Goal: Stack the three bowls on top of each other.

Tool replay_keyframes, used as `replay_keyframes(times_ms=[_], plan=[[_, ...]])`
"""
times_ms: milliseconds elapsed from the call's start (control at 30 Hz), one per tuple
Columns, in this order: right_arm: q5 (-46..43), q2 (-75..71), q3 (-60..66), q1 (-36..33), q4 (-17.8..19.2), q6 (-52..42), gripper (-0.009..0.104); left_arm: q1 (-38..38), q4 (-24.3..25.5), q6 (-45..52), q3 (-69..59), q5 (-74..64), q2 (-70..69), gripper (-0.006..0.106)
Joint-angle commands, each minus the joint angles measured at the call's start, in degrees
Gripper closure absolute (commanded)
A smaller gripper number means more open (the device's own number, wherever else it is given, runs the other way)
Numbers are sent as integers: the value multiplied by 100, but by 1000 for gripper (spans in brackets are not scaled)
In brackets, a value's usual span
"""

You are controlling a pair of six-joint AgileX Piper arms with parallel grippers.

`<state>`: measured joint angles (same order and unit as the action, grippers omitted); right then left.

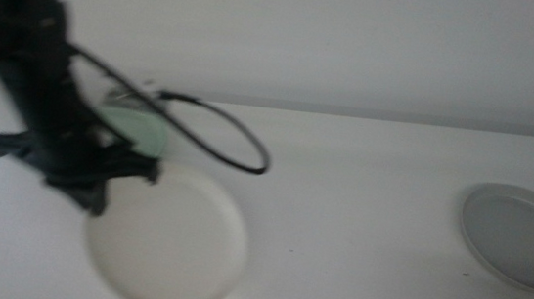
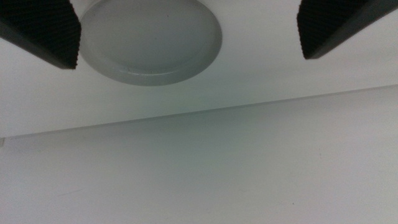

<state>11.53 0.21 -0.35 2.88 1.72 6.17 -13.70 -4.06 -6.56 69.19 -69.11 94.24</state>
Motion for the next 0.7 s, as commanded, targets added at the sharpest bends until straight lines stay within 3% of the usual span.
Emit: replay_keyframes(times_ms=[0,233,333,667], plan=[[-53,-220,252,4,53,-16,2,-396,63,-239,561,-374,431,102],[-53,-220,252,4,53,-16,2,-921,-101,-78,2430,-551,2011,102],[-53,-220,252,4,53,-16,2,-921,-394,121,3182,-610,2597,102],[-53,-220,252,4,53,-16,2,-921,-801,160,4131,-591,3654,102]])
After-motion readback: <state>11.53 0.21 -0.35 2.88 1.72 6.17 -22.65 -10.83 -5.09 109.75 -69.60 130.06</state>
